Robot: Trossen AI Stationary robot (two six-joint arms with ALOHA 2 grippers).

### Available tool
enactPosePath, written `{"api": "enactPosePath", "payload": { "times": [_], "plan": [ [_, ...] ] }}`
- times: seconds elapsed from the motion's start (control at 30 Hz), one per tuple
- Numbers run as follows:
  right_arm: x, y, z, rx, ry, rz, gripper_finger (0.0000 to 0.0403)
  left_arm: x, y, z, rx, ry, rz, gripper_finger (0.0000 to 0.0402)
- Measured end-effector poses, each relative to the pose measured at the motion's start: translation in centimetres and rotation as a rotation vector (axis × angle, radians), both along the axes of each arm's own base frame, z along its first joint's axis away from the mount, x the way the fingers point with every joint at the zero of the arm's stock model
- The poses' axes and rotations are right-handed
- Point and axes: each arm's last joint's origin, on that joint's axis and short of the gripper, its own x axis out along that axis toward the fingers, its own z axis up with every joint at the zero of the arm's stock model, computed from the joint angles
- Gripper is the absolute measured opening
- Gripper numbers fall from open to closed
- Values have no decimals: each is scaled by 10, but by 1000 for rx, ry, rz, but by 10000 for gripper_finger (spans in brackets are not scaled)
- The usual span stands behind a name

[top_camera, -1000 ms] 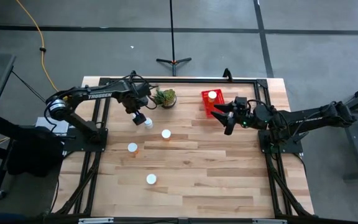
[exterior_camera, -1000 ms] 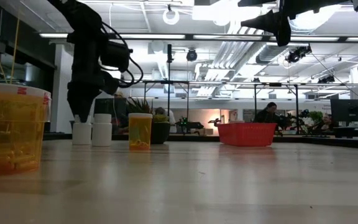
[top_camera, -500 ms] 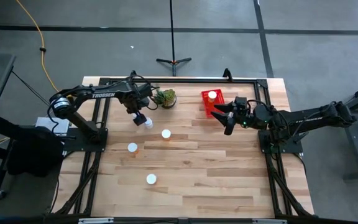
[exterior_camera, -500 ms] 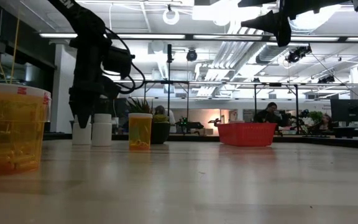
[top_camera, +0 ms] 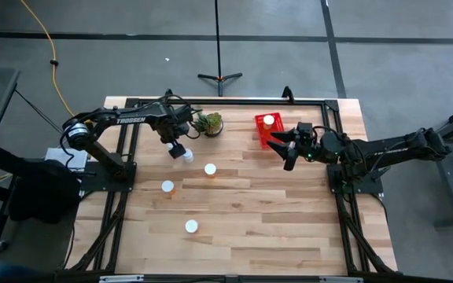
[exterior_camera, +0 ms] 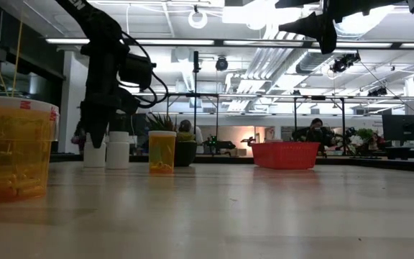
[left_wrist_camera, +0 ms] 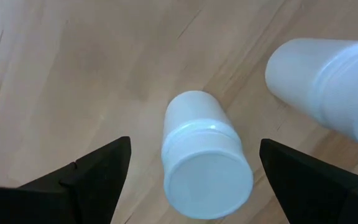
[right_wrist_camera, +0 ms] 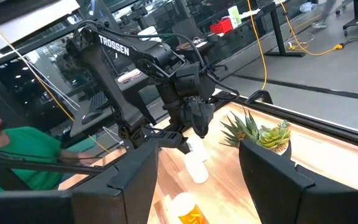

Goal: Pick and place pill bottles into a basket
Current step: Put the top white pill bottle into the bin

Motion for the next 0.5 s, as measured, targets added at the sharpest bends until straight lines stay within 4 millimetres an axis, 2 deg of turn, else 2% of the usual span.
{"api": "enactPosePath", "payload": {
  "times": [0.13, 0.5],
  "plan": [
    [0, 0, 0, 0, 0, 0, 216, 0, 0, 0, -3, -7, -2, 385],
    [0, 0, 0, 0, 0, 1, 216, 0, 0, 0, -4, -6, -18, 312]
  ]
}}
